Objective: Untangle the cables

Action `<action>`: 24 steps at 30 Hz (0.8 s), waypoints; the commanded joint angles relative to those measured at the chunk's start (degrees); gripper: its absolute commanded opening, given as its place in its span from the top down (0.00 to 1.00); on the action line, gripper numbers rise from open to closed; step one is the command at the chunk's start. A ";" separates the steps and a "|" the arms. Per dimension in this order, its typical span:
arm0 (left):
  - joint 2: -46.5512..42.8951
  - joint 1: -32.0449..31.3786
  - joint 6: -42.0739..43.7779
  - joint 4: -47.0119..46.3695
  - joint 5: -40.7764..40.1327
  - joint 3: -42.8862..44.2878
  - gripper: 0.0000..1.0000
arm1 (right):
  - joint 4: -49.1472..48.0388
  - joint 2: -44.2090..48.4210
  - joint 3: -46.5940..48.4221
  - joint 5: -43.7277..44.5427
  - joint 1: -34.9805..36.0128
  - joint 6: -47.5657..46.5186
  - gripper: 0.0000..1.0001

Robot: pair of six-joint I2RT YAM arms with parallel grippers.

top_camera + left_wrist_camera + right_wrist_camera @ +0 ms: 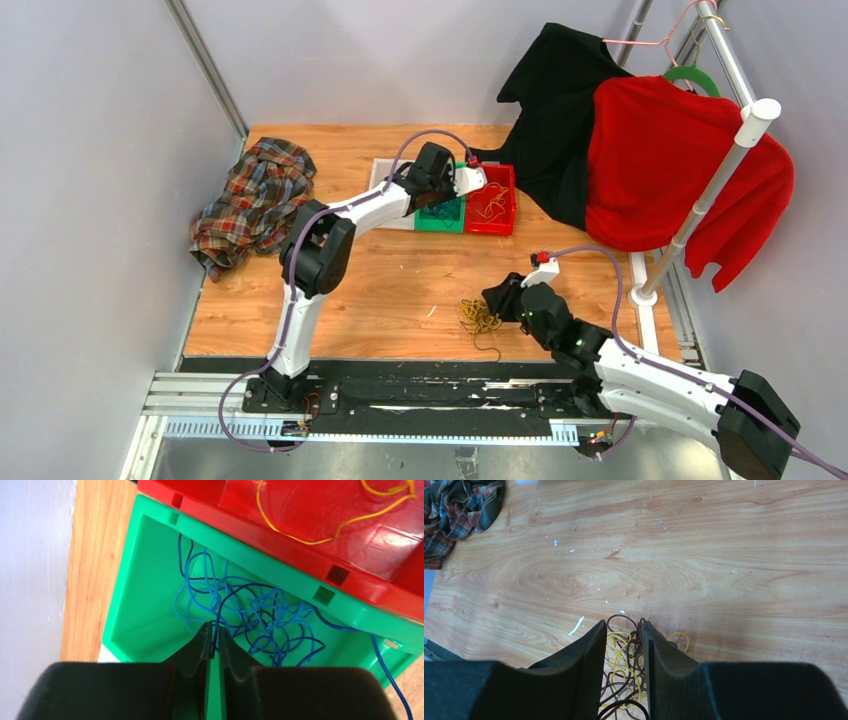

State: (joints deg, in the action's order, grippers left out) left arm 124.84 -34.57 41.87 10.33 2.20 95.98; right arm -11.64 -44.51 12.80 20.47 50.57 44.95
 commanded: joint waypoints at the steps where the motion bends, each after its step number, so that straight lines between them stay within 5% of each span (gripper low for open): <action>1: 0.58 0.95 0.44 -0.24 -0.99 4.24 0.73 | 1.52 0.39 2.34 -0.36 -1.07 -0.57 0.67; 3: 0.02 1.45 -1.27 4.19 1.12 7.58 0.47 | 1.77 0.47 2.69 -0.76 -1.20 -0.72 0.67; 8: -6.22 2.28 -5.79 13.79 7.42 10.98 0.14 | 2.10 0.48 3.57 -2.63 -2.15 -0.44 0.67; 15: -20.78 2.49 -12.24 25.61 19.04 4.83 0.12 | 2.20 0.58 5.31 -5.75 -3.31 0.32 0.67; 24: -35.79 -1.32 -19.20 29.91 38.67 -19.20 0.12 | 1.37 3.43 7.64 -12.72 -5.07 1.30 0.72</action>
State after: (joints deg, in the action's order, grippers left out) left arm 89.82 -33.45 25.74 34.89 30.89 83.46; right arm -9.52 -43.13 18.00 11.77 47.05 45.41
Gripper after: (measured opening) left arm 0.887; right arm 0.298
